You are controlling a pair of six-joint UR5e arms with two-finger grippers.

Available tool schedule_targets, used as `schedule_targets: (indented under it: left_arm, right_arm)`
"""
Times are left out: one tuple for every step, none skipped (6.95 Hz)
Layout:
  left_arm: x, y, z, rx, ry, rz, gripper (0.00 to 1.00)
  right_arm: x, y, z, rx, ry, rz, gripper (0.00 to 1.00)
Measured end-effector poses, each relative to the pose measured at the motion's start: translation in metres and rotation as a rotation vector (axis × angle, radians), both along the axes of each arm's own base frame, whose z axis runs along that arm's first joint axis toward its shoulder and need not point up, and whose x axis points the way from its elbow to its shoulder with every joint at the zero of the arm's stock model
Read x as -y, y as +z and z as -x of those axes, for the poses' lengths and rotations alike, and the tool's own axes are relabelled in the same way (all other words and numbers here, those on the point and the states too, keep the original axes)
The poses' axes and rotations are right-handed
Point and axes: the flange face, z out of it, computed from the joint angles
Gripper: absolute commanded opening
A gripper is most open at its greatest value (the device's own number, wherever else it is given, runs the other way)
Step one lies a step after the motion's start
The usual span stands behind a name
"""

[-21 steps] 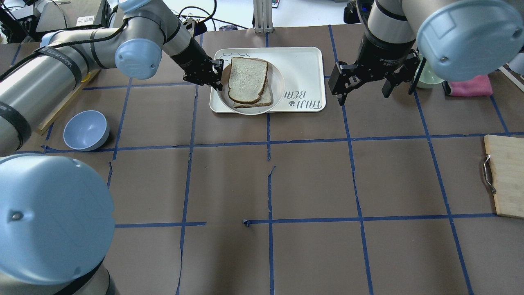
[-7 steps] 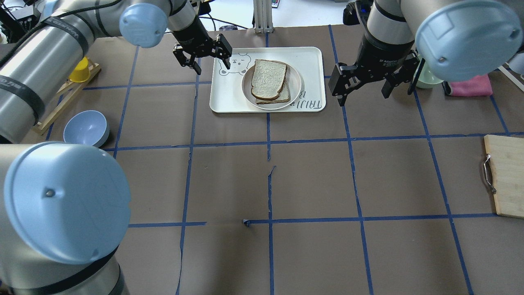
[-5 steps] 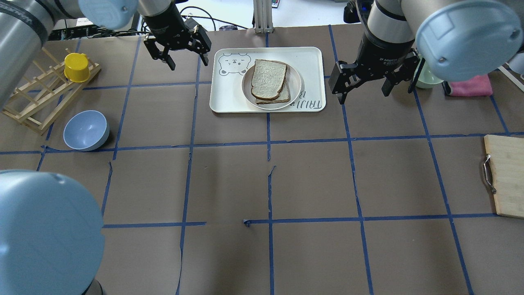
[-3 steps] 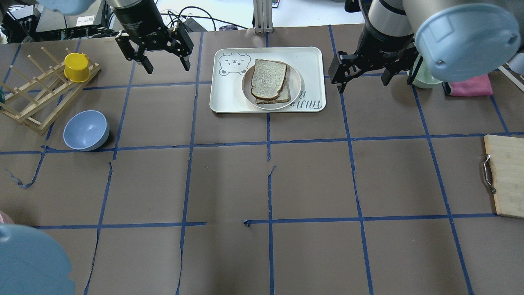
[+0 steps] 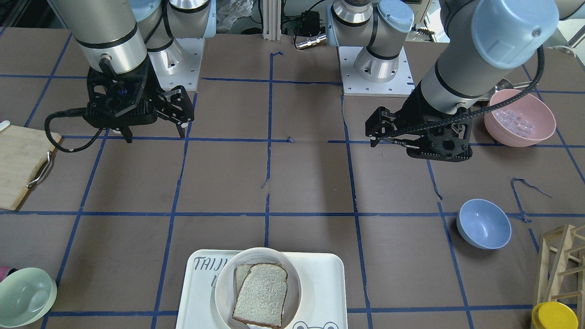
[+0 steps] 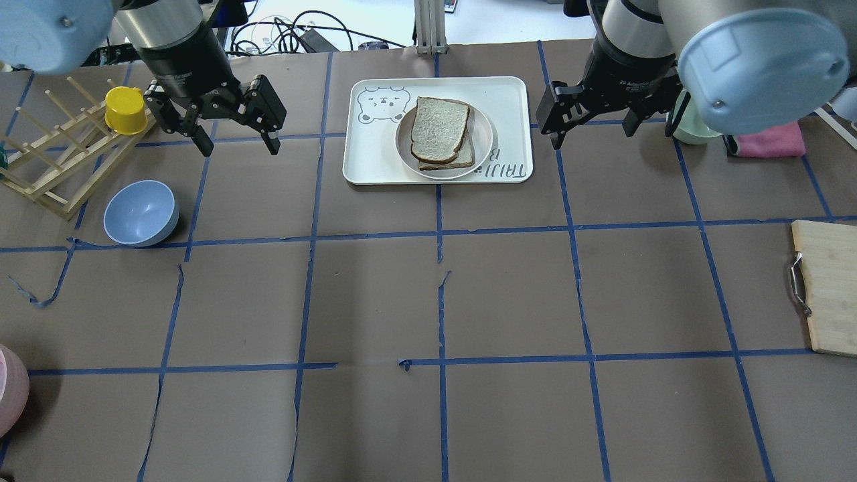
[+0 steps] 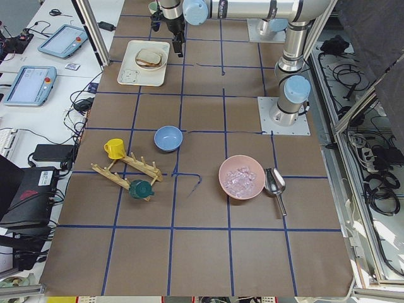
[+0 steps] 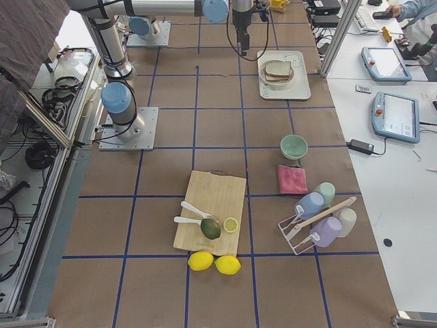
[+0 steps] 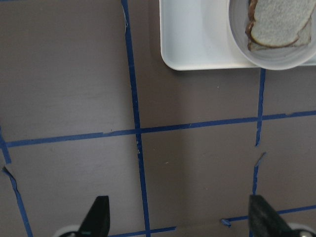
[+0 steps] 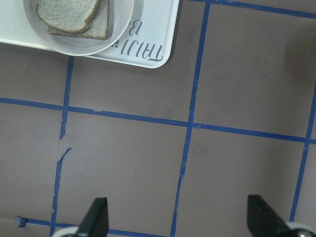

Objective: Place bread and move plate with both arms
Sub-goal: 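Release the plate and raise the left gripper away from the tray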

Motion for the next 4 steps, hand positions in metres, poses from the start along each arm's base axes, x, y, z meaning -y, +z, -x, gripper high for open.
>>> schedule_targets:
  left_arm:
    - [-0.016, 0.001, -0.002, 0.010, 0.003, 0.018, 1.00]
    - [-0.027, 0.004, -0.003, 0.016, 0.007, 0.028, 1.00]
    - [-0.034, 0.007, -0.004, 0.019, 0.009, 0.034, 1.00]
    - [-0.037, 0.008, -0.004, 0.020, 0.010, 0.036, 1.00]
  right_arm:
    - [0.000, 0.000, 0.000, 0.002, 0.000, 0.001, 1.00]
    - [0.000, 0.000, 0.000, 0.004, 0.001, 0.001, 1.00]
    - [0.001, -0.001, 0.000, 0.005, 0.001, 0.000, 1.00]
    - [0.001, -0.001, 0.000, 0.006, 0.000, -0.001, 1.00]
